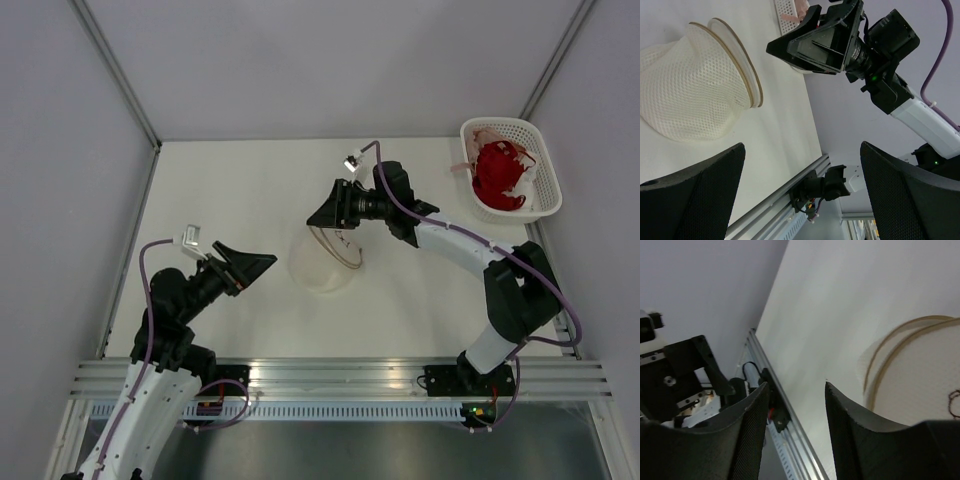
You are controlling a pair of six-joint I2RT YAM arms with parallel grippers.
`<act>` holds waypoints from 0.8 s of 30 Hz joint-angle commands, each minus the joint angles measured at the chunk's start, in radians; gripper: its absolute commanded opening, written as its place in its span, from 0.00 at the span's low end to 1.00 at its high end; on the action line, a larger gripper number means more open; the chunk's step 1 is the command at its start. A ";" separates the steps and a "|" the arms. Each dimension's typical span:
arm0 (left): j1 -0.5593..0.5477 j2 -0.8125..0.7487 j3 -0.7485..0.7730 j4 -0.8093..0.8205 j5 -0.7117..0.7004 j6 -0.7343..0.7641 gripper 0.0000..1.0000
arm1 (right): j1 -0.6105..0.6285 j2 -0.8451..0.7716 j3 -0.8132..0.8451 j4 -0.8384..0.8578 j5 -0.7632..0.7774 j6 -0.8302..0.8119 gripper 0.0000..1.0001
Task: Unzip the laundry bag and remove the bra
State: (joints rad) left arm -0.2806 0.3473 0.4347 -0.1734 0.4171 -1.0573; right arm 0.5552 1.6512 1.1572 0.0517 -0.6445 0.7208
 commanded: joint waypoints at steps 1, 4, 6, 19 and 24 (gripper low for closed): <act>0.006 -0.014 -0.001 0.002 -0.020 -0.023 1.00 | -0.024 -0.027 -0.065 0.283 -0.173 0.192 0.55; 0.006 -0.027 0.002 0.003 -0.026 -0.024 1.00 | -0.057 -0.057 -0.111 0.480 -0.210 0.281 0.56; 0.006 -0.034 0.006 0.002 -0.029 -0.024 1.00 | -0.078 -0.091 -0.106 0.459 -0.207 0.263 0.56; 0.006 -0.063 0.103 0.035 -0.052 0.069 1.00 | -0.101 -0.559 0.001 -0.415 0.229 -0.356 0.98; 0.006 -0.067 0.171 0.008 -0.078 0.134 1.00 | -0.101 -0.701 -0.022 -0.535 0.324 -0.391 0.98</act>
State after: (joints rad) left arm -0.2806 0.2874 0.5373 -0.1776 0.3676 -1.0016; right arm 0.4526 0.9836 1.1522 -0.3290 -0.4381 0.4057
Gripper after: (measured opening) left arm 0.993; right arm 0.979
